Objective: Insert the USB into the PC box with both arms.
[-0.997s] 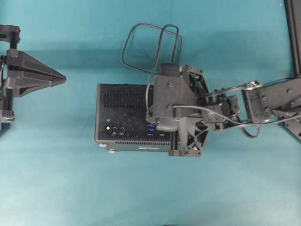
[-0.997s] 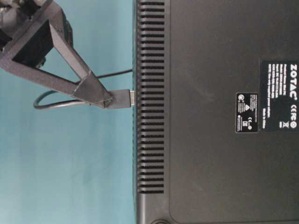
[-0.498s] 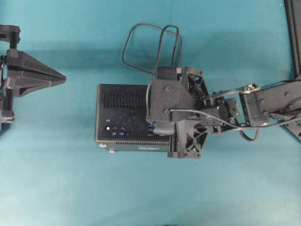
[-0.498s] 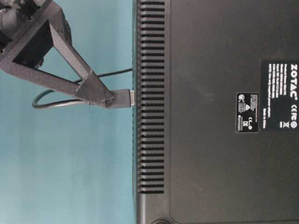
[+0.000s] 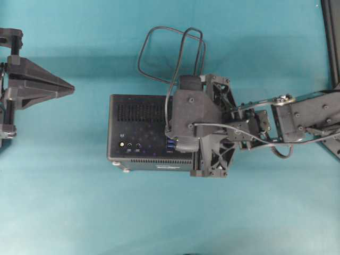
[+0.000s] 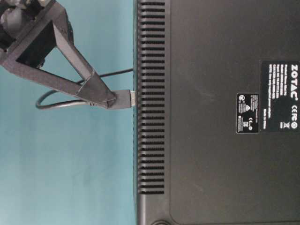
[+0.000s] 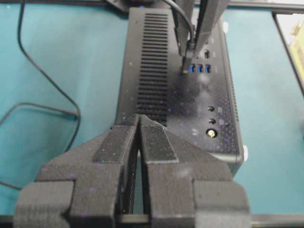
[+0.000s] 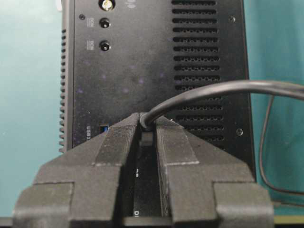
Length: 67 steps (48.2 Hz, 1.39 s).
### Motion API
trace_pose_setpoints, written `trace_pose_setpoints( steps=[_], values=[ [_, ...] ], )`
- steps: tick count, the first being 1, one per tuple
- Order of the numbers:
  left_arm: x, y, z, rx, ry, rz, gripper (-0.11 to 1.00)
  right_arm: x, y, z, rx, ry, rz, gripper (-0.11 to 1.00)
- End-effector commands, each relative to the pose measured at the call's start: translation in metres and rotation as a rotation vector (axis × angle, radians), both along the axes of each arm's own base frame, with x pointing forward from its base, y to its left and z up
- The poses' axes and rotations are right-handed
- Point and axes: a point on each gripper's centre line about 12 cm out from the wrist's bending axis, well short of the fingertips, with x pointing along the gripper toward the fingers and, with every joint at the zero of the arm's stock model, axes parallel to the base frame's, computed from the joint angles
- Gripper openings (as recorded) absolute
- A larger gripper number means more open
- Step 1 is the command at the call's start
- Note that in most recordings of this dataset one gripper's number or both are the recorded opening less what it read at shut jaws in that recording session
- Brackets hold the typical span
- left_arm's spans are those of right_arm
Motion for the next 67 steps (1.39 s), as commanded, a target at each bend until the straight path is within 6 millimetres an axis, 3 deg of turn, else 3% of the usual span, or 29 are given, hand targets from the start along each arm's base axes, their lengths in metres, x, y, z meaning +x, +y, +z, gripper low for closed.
trace_pose_setpoints(
  steps=[1,13,28,38,46,51,67],
  values=[
    [0.001,0.0,0.007,0.003,-0.023,-0.002,0.08,-0.002,0.004,0.007,0.013,-0.02,0.003,0.12],
    [0.001,-0.001,0.006,0.003,-0.021,-0.003,0.08,-0.004,0.033,0.006,0.031,-0.018,0.069,0.12],
    [0.001,-0.001,0.006,0.005,-0.021,-0.004,0.08,-0.006,0.01,0.031,0.046,-0.11,0.03,0.14],
    [0.001,0.0,0.006,0.005,-0.021,-0.002,0.08,-0.01,0.008,0.04,0.077,-0.214,0.05,0.3],
    [0.0,0.0,0.008,0.003,-0.026,-0.002,0.08,-0.016,0.003,0.044,0.098,-0.245,0.036,0.51],
    [0.0,0.0,0.008,0.003,-0.028,-0.002,0.08,-0.018,0.001,0.047,0.115,-0.259,0.023,0.56],
    [0.0,0.0,0.01,0.003,-0.031,-0.002,0.07,-0.017,0.002,0.019,0.196,-0.37,0.055,0.55]
  ],
)
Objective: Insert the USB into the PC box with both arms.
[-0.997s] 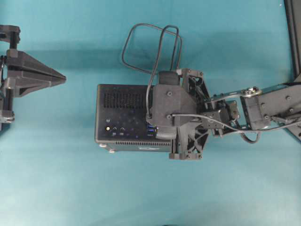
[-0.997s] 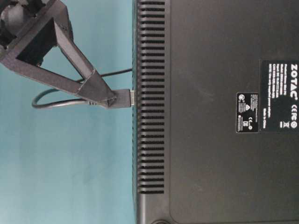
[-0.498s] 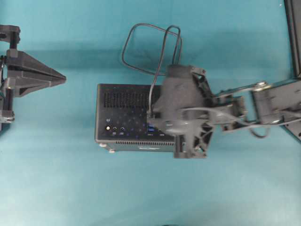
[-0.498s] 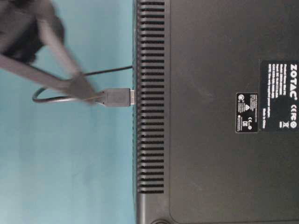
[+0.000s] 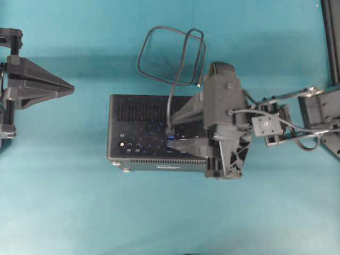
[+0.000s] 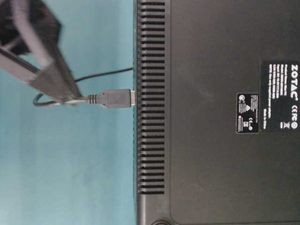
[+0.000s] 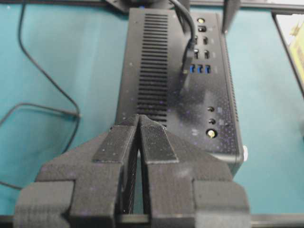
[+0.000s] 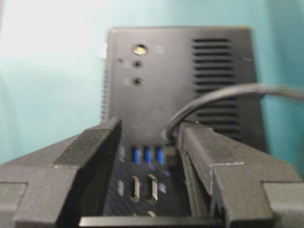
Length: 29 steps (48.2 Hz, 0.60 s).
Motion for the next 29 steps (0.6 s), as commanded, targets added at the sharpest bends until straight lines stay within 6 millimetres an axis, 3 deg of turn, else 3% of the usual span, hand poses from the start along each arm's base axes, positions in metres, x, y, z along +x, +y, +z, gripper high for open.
trace_pose_setpoints(
  steps=[1,19,29],
  values=[
    [0.001,0.0,0.01,0.002,-0.031,-0.002,0.08,-0.002,-0.002,0.008,0.039,-0.072,0.002,0.55],
    [0.001,-0.001,0.01,0.001,-0.031,-0.003,0.07,-0.006,-0.016,0.002,0.074,-0.148,-0.011,0.48],
    [0.001,0.0,0.008,0.002,-0.026,-0.002,0.07,-0.009,-0.018,0.003,0.088,-0.195,-0.001,0.37]
  ],
)
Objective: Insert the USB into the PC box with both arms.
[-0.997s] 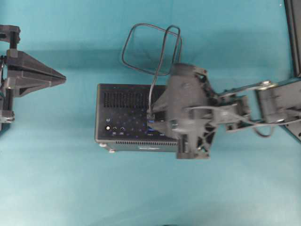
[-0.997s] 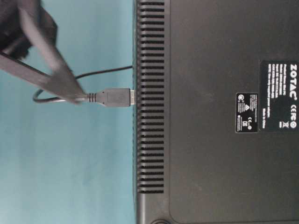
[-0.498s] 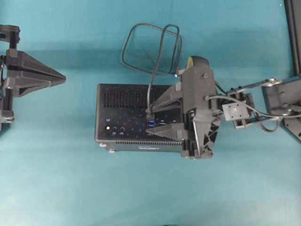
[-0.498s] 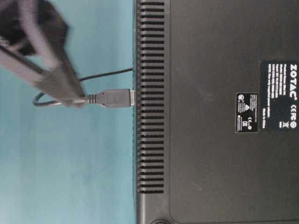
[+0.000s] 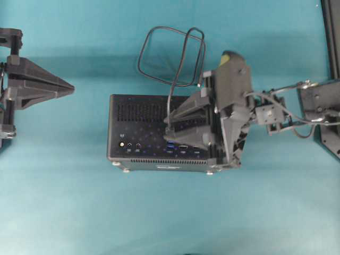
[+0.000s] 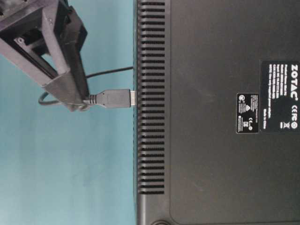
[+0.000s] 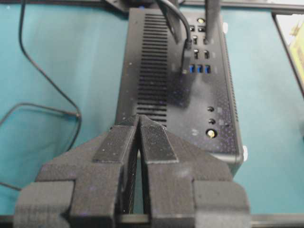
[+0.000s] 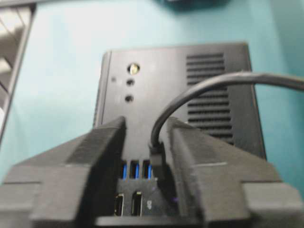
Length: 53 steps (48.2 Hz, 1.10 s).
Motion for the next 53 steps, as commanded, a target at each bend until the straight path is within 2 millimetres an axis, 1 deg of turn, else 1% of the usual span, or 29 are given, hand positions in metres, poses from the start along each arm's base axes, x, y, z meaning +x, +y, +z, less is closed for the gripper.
trace_pose_setpoints(
  steps=[1,13,18,24,29,33,37,45,49,53],
  values=[
    [0.001,-0.001,0.008,0.001,-0.025,-0.003,0.07,-0.003,0.0,0.014,0.022,-0.056,0.002,0.36],
    [0.001,-0.001,0.007,0.001,-0.023,-0.003,0.07,-0.004,0.0,0.01,0.032,-0.055,0.004,0.16],
    [0.001,0.0,0.006,0.002,-0.021,-0.002,0.08,-0.004,0.0,0.009,0.032,-0.052,0.004,0.12],
    [0.001,-0.001,0.007,0.001,-0.023,-0.003,0.07,-0.003,0.003,0.004,0.032,-0.03,0.005,0.11],
    [0.001,0.0,0.007,0.002,-0.023,-0.001,0.07,-0.002,0.01,-0.001,0.043,-0.004,0.015,0.11],
    [0.001,0.0,0.007,0.002,-0.023,-0.002,0.08,-0.002,0.01,-0.005,0.039,0.019,0.012,0.11],
    [0.001,0.0,0.007,0.003,-0.023,-0.002,0.07,-0.002,0.005,-0.01,0.022,0.064,-0.012,0.11],
    [0.001,0.0,0.007,0.002,-0.023,-0.002,0.08,0.001,-0.011,-0.012,-0.038,0.129,-0.06,0.1],
    [0.001,0.0,0.007,0.002,-0.023,-0.002,0.08,0.002,-0.012,-0.013,-0.054,0.151,-0.066,0.1],
    [0.001,0.0,0.006,0.0,-0.021,-0.001,0.07,0.002,-0.008,-0.013,-0.059,0.166,-0.06,0.1]
  ],
)
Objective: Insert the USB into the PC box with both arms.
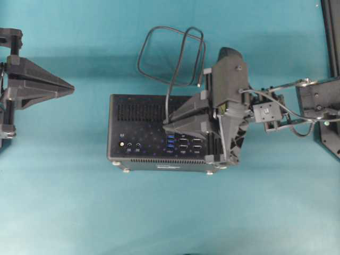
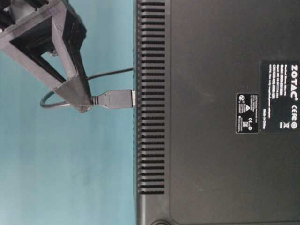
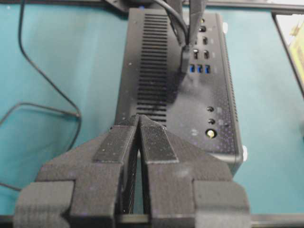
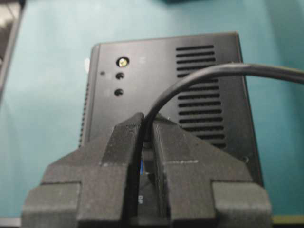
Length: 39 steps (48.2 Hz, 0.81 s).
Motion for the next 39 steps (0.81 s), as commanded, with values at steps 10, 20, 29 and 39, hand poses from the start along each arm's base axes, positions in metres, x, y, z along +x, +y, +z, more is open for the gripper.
trace_pose_setpoints(
  steps=[10,20,29,39],
  values=[
    [0.001,0.0,0.006,0.002,-0.02,-0.002,0.08,-0.003,0.018,-0.009,-0.011,0.076,0.026,0.1],
    [0.001,0.0,0.006,0.002,-0.02,-0.002,0.08,-0.004,0.028,-0.008,0.003,0.091,0.042,0.1],
    [0.001,0.0,0.006,0.002,-0.02,-0.002,0.07,0.0,0.023,-0.009,-0.007,0.093,0.031,0.1],
    [0.001,0.0,0.006,0.003,-0.02,-0.002,0.07,0.002,0.005,-0.009,-0.059,0.134,-0.019,0.1]
  ],
)
